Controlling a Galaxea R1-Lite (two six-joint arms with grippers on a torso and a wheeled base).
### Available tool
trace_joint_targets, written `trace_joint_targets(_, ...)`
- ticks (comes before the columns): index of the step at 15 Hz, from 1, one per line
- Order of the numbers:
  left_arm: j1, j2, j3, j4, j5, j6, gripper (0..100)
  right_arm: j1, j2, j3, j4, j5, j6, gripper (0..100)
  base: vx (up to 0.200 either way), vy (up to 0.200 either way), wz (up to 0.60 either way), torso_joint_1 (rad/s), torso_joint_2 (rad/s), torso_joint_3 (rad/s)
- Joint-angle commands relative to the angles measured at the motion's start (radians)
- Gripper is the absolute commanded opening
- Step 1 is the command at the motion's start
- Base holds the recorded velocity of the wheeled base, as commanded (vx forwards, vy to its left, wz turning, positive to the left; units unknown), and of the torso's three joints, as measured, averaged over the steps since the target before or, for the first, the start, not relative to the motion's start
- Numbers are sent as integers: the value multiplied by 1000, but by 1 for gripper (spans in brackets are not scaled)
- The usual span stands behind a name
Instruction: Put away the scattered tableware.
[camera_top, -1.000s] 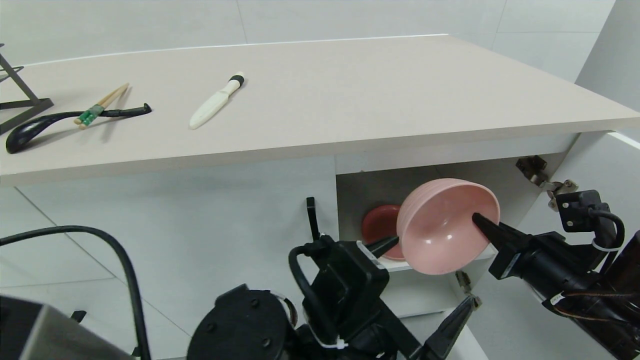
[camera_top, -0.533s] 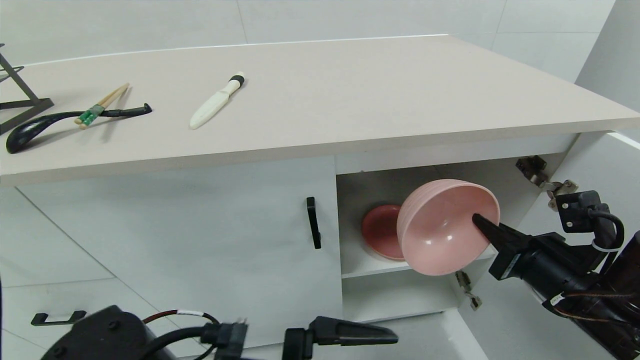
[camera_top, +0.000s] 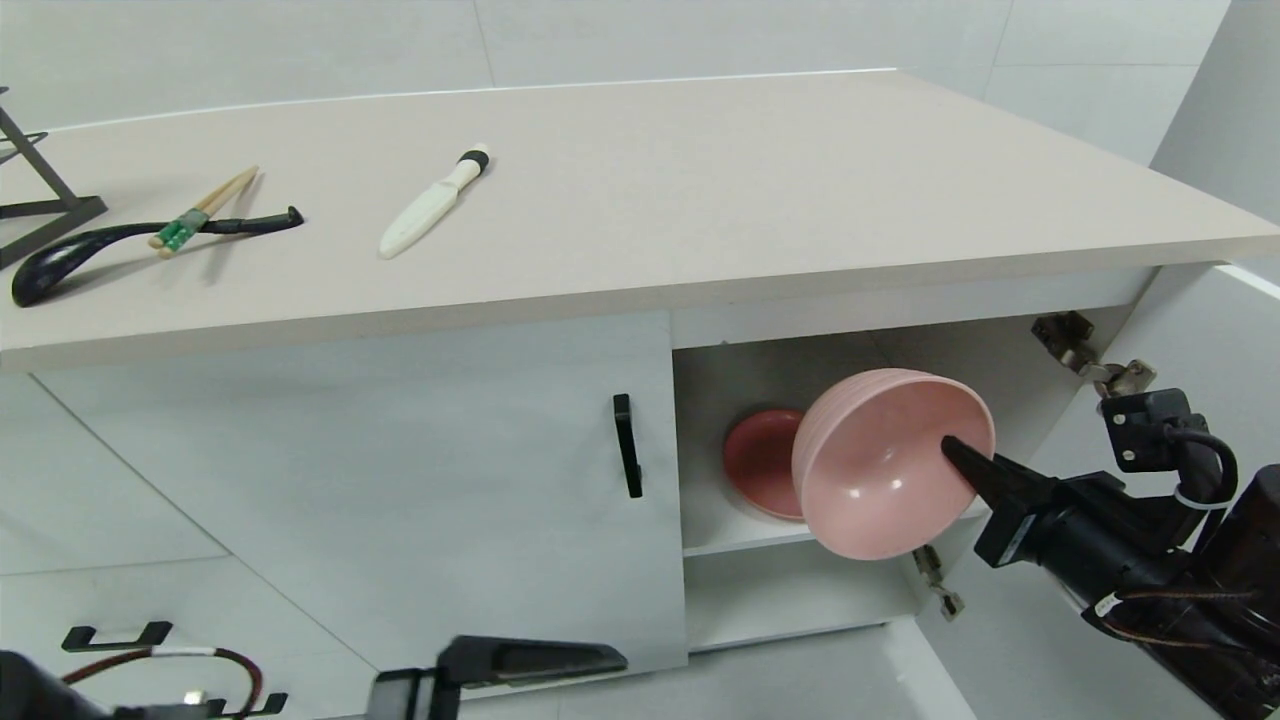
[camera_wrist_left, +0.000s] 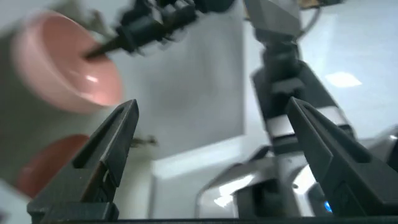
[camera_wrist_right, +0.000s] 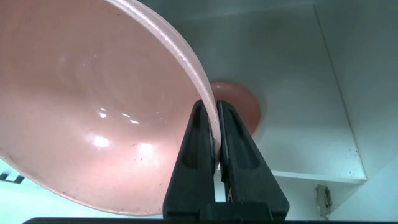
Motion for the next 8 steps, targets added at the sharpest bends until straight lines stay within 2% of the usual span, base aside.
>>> trace_joint_targets(1,112,-161,4,-1,5,-12,100,1,10,1,-1,0,1,0,0,0,0,0,0,0)
trace_joint_targets(2,144,-265,4,7,28,-65,100,-1,24,3,-1,0,3,0,0,0,0,0,0,0)
trace_joint_targets(3,144,-359,4,63,78,-128,100,-2,35,7,-1,0,3,0,0,0,0,0,0,0)
trace_joint_targets(4,144,-483,4,177,144,-199,100,-4,46,13,-1,0,3,0,0,0,0,0,0,0)
trace_joint_targets(5,145,-574,4,269,174,-236,100,-4,52,19,-1,0,4,0,0,0,0,0,0,0)
trace_joint_targets(6,174,-773,4,498,189,-292,100,-4,55,29,-1,0,4,0,0,0,0,0,0,0)
trace_joint_targets(7,228,-880,4,620,187,-311,100,-4,55,32,-1,0,6,0,0,0,0,0,0,0)
trace_joint_targets(8,306,-1031,4,784,187,-317,100,-4,55,32,-1,-1,15,0,0,0,0,0,0,0)
